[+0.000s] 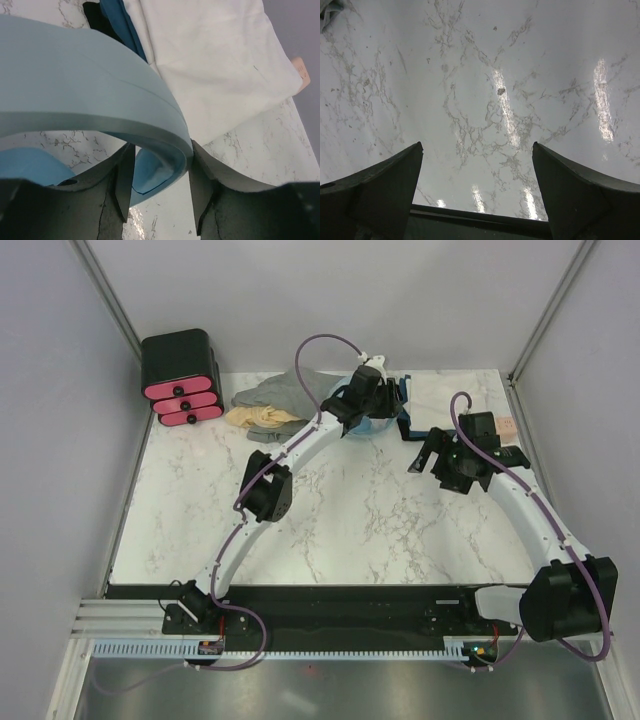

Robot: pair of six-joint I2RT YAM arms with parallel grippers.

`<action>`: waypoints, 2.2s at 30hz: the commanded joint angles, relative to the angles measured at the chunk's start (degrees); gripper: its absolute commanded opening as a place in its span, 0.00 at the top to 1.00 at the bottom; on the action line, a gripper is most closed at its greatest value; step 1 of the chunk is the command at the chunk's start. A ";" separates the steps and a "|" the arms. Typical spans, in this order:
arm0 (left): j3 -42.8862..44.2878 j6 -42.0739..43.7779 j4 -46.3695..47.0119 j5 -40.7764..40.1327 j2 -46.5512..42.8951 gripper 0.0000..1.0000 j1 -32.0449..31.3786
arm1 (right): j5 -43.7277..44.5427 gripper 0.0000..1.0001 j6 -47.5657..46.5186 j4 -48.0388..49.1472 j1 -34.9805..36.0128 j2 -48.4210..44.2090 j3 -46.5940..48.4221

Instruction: Fold and stack the t-shirts

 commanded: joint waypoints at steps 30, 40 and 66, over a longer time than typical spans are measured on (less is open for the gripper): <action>-7.52 5.29 2.02 -2.87 -14.75 0.20 1.35 | -2.04 0.02 -0.47 1.66 -0.01 -1.32 -4.59; -29.45 4.06 -1.30 -7.43 -35.20 0.32 -0.94 | 3.42 0.02 -8.64 6.40 0.07 5.61 0.67; -77.65 3.53 -11.60 -19.31 -84.28 0.31 1.26 | 17.29 0.02 -16.99 1.50 8.34 51.21 56.09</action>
